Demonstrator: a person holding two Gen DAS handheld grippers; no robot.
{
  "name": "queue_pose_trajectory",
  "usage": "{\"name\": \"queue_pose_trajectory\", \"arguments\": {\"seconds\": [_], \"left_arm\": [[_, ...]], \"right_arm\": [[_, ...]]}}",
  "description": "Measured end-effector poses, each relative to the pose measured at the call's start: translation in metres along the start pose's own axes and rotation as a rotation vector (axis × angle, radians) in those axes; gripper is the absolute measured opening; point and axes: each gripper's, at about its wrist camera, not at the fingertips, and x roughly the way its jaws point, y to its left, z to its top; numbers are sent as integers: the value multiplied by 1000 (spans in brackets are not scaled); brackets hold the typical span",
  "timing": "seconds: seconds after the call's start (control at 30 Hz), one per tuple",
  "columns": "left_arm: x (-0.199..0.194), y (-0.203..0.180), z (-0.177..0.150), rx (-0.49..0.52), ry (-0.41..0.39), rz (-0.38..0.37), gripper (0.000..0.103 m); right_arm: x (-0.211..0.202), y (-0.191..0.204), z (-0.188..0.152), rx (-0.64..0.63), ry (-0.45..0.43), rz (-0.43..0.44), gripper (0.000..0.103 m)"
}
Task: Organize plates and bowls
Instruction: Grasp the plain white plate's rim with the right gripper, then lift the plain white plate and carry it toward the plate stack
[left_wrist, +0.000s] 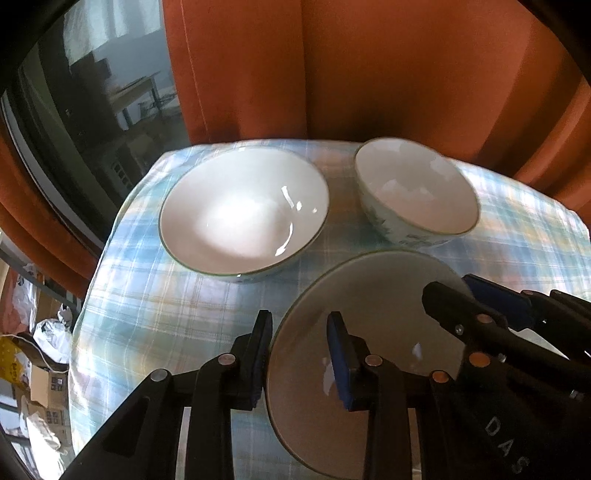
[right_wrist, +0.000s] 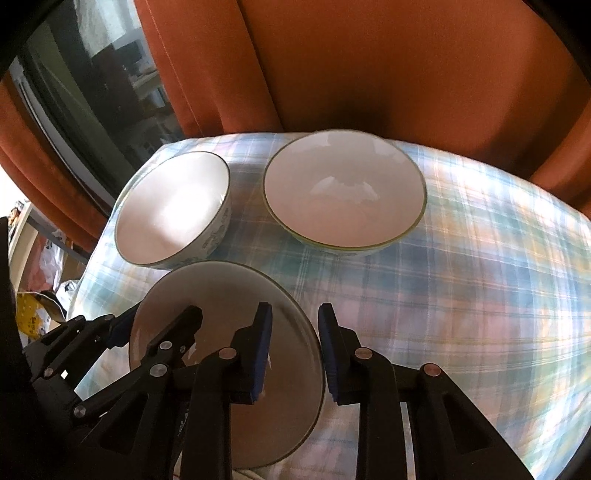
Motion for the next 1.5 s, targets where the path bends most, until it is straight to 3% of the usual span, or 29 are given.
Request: {"name": "queue_pose_trajectory", "arguments": {"seconds": [0.1,0.13,0.17,0.3,0.37,0.47,0.57,0.63,0.87,1.1,1.2,1.5], "left_arm": [[-16,-3,3,-11,-35,-66,28],[-21,-4,5,-10,-42,-78,27],[-25,-4,6,-4,-54,-64,28],[-22,-6,6,31,-68,2,28],[-16,0,4,15,-52,16,28],[-10,7,0,-3,-29,22,28],[-8,8,-1,-3,-27,14,30],[-8,7,-1,-5,-30,19,30],[7,7,-1,-9,-3,20,31],[13,1,-1,9,6,47,31],[9,-3,-2,35,7,43,31],[-28,-16,-5,63,-50,-8,31]], "right_arm": [[-16,5,1,-16,-44,-12,28],[-23,4,2,-11,-56,24,16],[-28,3,3,3,-57,68,11],[-34,2,2,15,-74,41,10],[-30,2,-2,41,-58,79,10],[-28,4,-5,18,-64,48,11],[-23,1,-5,36,-48,39,26],[-20,-2,-6,50,-53,34,55],[-5,-5,-6,55,-33,42,57],[8,-7,-5,41,-5,-9,20],[7,-12,-6,78,21,-13,18],[-30,-16,-15,85,-40,-70,18]]}}
